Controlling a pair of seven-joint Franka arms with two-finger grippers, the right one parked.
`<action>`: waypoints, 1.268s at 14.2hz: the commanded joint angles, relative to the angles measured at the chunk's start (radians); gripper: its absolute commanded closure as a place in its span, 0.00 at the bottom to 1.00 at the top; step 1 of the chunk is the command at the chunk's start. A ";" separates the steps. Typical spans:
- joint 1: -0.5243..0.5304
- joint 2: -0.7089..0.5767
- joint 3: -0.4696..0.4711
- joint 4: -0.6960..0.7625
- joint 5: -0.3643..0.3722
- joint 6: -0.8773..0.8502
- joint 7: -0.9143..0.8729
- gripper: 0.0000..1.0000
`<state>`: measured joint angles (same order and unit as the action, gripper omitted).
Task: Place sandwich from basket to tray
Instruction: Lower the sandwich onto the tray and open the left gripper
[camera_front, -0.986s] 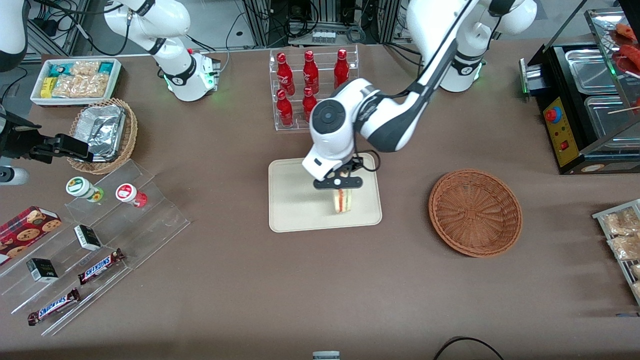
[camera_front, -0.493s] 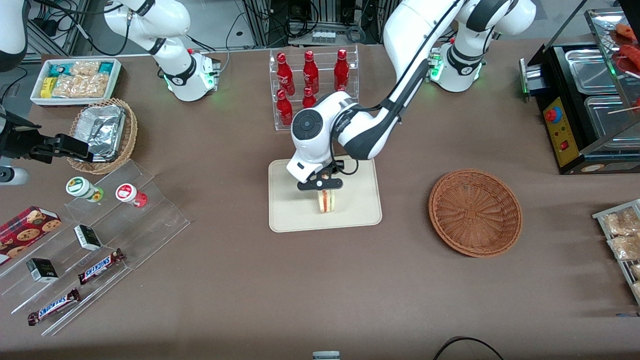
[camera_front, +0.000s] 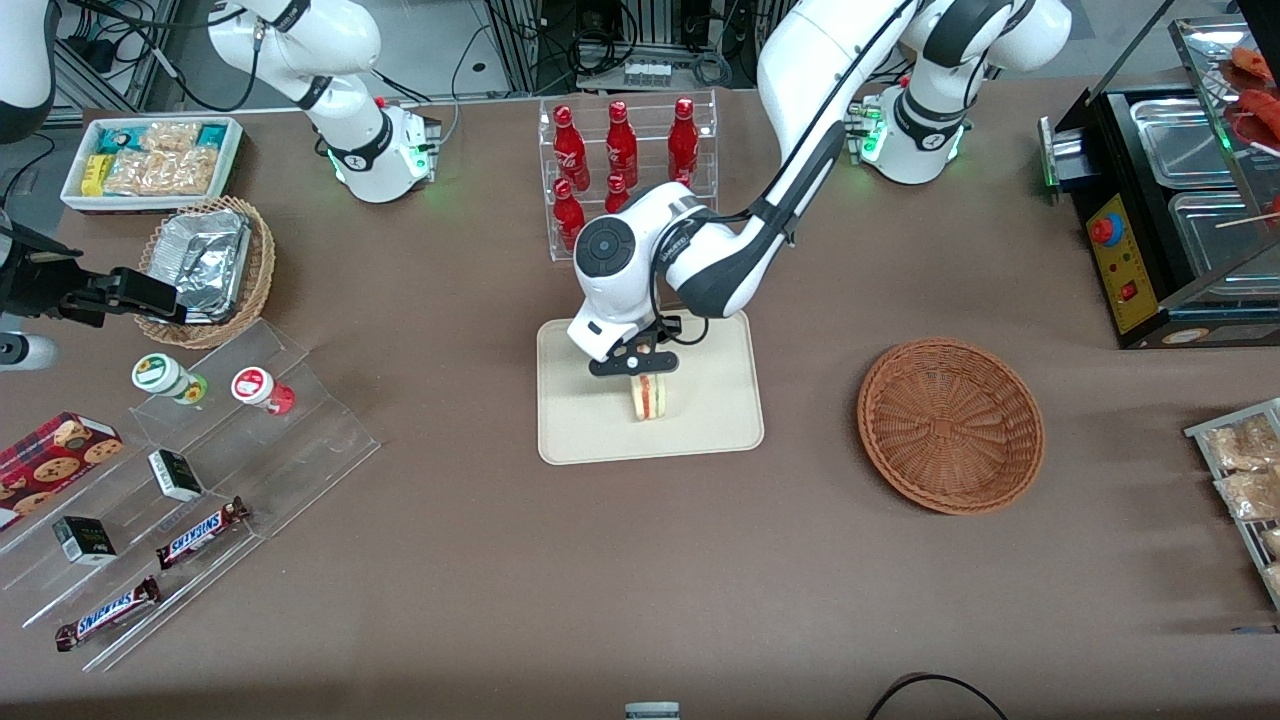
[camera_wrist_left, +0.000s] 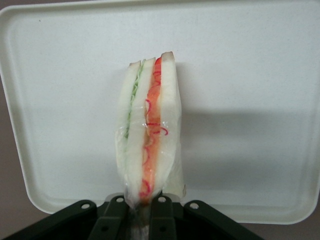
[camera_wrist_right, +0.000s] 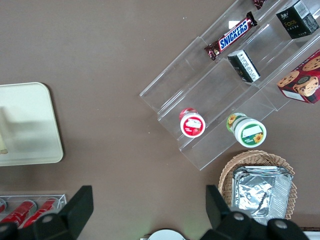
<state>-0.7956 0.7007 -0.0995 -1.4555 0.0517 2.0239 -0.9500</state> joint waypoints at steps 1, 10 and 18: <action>-0.024 0.019 0.012 0.029 -0.009 -0.007 -0.021 0.60; -0.013 -0.022 0.017 0.035 -0.007 -0.021 -0.012 0.01; 0.128 -0.254 0.021 0.023 -0.007 -0.247 -0.001 0.01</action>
<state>-0.7167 0.5271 -0.0745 -1.4033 0.0517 1.8478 -0.9567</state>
